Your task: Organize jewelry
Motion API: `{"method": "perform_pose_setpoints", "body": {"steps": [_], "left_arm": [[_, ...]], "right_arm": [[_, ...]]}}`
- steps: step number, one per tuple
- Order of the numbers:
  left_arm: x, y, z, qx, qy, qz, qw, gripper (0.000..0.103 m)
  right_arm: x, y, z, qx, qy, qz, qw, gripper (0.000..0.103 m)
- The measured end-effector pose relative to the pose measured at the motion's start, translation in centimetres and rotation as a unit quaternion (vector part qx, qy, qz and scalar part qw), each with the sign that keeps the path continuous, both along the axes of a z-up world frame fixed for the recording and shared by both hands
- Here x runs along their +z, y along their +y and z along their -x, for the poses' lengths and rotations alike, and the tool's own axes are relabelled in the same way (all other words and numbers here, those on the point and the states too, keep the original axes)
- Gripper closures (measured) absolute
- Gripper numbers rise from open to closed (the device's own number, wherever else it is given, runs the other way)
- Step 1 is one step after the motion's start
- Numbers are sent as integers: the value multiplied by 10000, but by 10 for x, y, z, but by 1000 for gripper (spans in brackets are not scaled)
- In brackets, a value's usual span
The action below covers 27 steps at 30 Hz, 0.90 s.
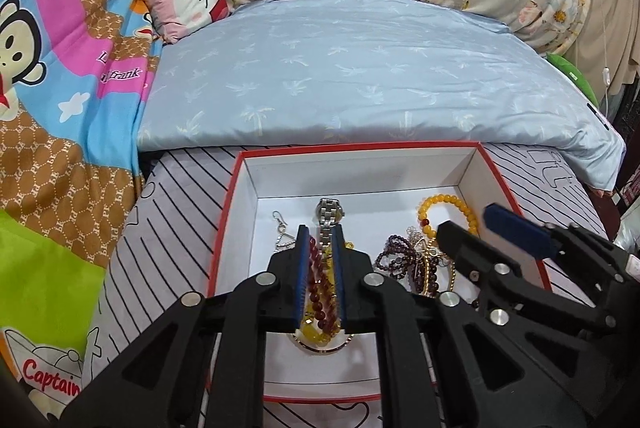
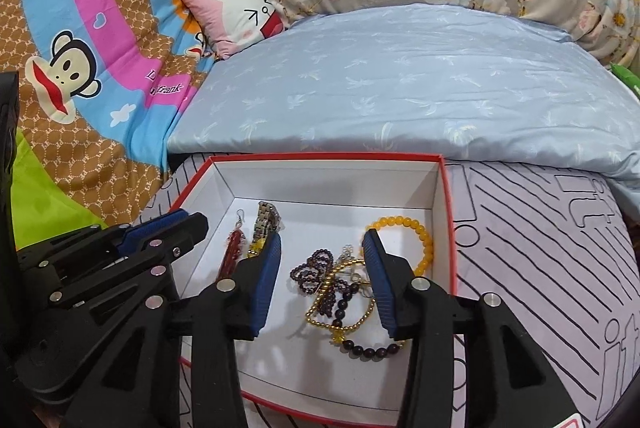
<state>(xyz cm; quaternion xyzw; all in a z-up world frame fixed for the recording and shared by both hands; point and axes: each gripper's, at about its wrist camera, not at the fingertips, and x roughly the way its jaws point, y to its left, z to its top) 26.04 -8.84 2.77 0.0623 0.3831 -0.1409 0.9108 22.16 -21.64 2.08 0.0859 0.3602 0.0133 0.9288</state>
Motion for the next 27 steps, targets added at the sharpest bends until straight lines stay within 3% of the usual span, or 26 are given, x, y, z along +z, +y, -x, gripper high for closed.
{"method": "perform_pose_setpoints", "body": {"steps": [2, 5, 15, 19, 27], "left_arm": [[0, 2, 1, 88, -20, -38, 10000, 76], [1, 6, 4, 203, -79, -77, 9997, 65], [2, 10, 33, 331, -128, -219, 9991, 64], [3, 11, 48, 381, -155, -261, 9988, 63], [0, 23, 69, 612, -87, -150, 9980, 42]], "right_arm": [[1, -3, 3, -93, 5, 10, 10000, 56], [2, -6, 9, -217, -11, 53, 9997, 48], [11, 7, 46, -582, -65, 696, 9959, 39], [12, 9, 59, -656, -49, 699, 9954, 39], [10, 9, 83, -870, -10, 630, 9942, 33]]}}
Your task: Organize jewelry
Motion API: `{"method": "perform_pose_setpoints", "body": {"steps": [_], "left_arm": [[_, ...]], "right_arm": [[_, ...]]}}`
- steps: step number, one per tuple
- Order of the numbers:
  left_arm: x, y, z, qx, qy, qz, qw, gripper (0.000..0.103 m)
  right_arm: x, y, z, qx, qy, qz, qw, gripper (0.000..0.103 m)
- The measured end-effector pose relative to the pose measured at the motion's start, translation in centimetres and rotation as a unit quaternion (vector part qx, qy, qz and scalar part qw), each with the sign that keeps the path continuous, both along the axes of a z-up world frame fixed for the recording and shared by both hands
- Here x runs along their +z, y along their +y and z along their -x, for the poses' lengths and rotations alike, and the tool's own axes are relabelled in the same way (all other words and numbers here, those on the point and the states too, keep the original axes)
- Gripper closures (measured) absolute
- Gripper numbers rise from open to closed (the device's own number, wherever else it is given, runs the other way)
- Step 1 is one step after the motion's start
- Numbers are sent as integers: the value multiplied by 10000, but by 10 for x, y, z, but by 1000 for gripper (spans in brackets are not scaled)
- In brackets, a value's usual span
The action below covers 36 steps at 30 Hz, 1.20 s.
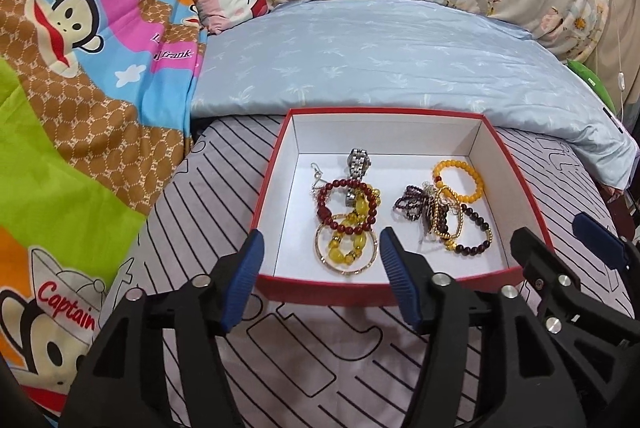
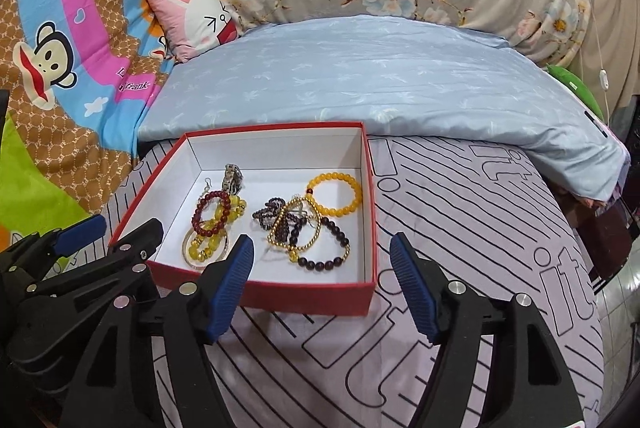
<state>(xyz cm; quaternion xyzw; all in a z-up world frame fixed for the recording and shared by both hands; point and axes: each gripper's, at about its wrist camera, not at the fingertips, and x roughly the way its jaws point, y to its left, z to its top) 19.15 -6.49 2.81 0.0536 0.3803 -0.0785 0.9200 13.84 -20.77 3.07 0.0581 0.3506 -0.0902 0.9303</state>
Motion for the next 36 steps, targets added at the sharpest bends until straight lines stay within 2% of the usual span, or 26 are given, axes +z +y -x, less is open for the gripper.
{"method": "perform_pose_setpoints", "body": {"steps": [5, 10, 22, 36], "left_arm": [[0, 4, 9, 117, -40, -62, 9999, 26], [-3, 6, 18, 180, -8, -83, 9998, 19], [-16, 15, 36, 320, 127, -54, 9994, 17], [-16, 18, 39, 365, 144, -82, 9992, 17]], "right_arm": [[-3, -2, 13, -91, 27, -37, 9999, 30], [-7, -4, 26, -207, 54, -14, 9998, 25], [-14, 4, 42, -249, 143, 143, 9995, 23], [-15, 7, 44, -235, 158, 121, 9995, 23]]}}
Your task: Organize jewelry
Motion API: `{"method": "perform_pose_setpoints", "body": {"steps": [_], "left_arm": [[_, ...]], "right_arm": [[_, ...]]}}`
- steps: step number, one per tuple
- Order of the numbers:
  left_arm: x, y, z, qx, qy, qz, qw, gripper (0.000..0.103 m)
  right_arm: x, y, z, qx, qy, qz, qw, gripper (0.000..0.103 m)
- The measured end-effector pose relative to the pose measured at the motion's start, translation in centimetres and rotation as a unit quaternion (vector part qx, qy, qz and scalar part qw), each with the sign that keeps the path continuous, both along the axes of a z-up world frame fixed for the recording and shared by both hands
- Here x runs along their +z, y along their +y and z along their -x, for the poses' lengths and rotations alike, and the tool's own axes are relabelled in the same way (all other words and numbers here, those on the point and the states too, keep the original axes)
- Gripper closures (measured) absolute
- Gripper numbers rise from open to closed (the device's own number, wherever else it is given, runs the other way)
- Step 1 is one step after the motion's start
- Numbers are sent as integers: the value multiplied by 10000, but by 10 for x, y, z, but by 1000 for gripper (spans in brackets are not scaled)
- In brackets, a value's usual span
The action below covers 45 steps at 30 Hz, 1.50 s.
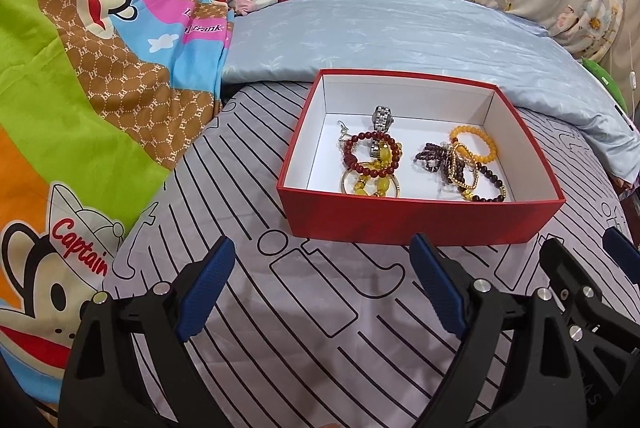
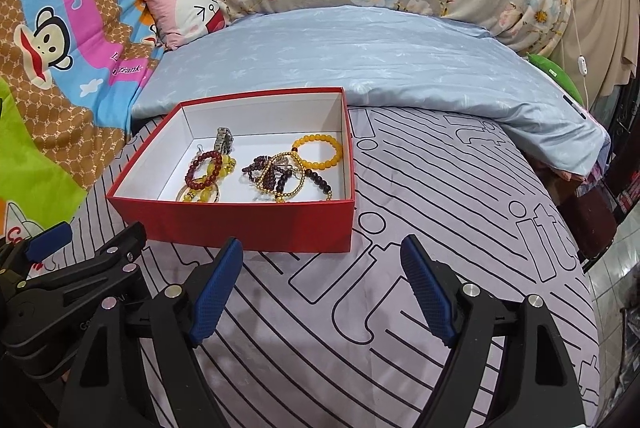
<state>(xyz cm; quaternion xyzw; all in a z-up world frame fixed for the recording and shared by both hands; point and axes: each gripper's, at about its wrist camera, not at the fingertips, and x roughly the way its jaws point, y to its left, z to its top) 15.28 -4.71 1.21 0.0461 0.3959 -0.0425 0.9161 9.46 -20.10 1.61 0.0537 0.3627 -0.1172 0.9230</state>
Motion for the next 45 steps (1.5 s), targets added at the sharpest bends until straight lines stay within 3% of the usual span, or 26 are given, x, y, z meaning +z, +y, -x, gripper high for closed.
{"method": "perform_pose_setpoints", "body": {"steps": [45], "left_arm": [[-3, 2, -1, 7, 23, -95, 10000, 17]], "right_arm": [[-7, -3, 1, -69, 34, -116, 9999, 23]]}}
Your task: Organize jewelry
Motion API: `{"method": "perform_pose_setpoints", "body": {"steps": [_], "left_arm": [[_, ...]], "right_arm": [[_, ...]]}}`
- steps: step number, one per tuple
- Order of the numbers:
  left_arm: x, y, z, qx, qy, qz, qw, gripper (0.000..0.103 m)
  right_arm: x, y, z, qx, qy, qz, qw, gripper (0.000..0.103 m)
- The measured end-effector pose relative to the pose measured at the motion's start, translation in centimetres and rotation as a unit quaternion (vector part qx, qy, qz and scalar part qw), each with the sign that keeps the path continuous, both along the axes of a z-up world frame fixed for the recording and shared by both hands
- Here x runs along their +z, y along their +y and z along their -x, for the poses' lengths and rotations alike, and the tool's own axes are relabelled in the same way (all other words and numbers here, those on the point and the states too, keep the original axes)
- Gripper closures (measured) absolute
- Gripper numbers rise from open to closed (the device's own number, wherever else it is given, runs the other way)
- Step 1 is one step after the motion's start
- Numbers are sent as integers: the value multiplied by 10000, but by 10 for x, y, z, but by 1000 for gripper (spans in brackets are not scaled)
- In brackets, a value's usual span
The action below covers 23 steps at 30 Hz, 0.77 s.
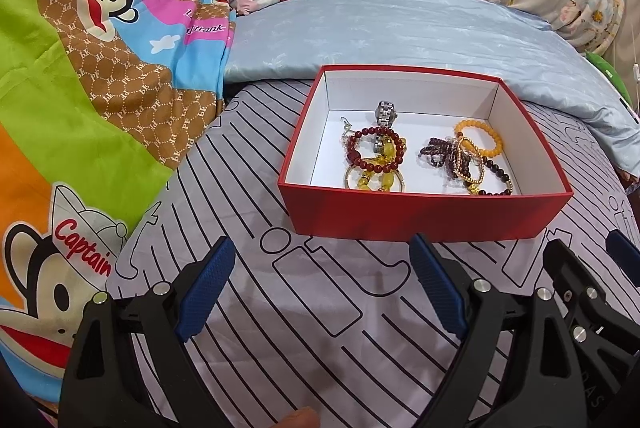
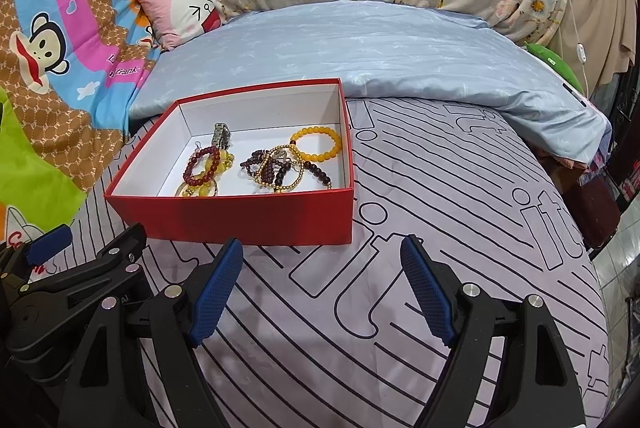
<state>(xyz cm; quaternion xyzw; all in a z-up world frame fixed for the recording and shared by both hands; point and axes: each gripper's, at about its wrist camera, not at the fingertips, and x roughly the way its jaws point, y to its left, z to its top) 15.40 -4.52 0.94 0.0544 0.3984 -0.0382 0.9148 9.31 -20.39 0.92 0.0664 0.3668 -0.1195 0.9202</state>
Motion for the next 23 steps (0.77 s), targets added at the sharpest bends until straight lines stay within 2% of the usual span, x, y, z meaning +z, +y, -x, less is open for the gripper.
{"method": "perform_pose_setpoints", "body": {"steps": [12, 23], "left_arm": [[-5, -4, -3, 45, 58, -189, 9998, 17], [-8, -4, -2, -25, 124, -75, 9999, 18]], "right_arm": [[-4, 2, 0, 11, 36, 0, 10000, 23], [-6, 4, 0, -20, 57, 1, 10000, 23]]}}
